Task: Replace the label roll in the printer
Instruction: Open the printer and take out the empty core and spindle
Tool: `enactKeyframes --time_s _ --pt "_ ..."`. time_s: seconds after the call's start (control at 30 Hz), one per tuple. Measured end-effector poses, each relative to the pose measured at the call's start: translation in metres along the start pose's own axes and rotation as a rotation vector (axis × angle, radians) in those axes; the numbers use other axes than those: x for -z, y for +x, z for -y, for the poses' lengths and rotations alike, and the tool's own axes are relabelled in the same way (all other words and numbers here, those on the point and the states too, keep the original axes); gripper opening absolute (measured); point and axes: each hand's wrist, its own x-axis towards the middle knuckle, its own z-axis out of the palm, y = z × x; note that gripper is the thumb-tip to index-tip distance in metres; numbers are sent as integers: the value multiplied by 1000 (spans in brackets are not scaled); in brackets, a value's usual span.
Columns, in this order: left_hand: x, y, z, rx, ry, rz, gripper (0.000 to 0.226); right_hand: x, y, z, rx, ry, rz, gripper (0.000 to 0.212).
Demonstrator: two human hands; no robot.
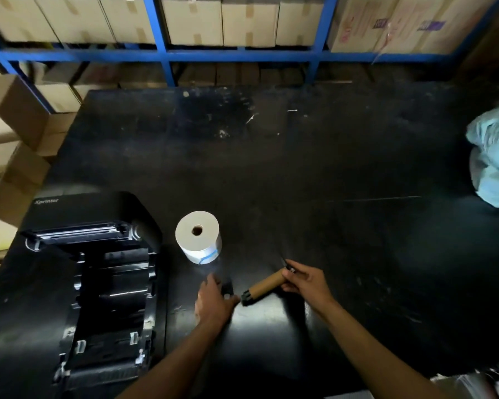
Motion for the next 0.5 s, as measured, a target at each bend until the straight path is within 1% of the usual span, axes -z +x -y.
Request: enactKeyframes --time_s 0.07,0.13,0.17,0.2,0.23,0.27,0.33,0.37,0.4,0.47,0.5 --pt "-2 -4 -4 37 43 -25 55 0 0 -3 -14 -6 20 43" --pt "-2 -9 -8 17 74 -108 42 1 1 -5 -33 -1 36 44" --pt "-2 -11 -8 -44 54 -155 36 2 1 -7 -39 2 46 44" --pt "-2 -12 -9 -140 -2 -163 30 2 2 -7 -42 6 55 44" --pt "0 -12 -11 -245 -90 -115 26 2 2 -7 -45 15 66 44" --pt "2 -12 -12 -318 -177 -22 24 2 3 -6 -46 28 76 44" --pt "4 -11 -17 -366 -273 225 29 -1 4 -4 -45 61 96 44" --pt "5 -11 -18 -370 -260 308 34 -2 4 -3 -44 73 106 43" --pt "4 -10 -19 -392 -216 327 35 -3 4 -2 -43 73 117 42" --pt "6 -8 -18 -415 -168 272 28 -3 5 1 -49 75 141 41" --pt "8 -7 -17 -413 -174 272 29 -2 5 3 -56 87 149 40"
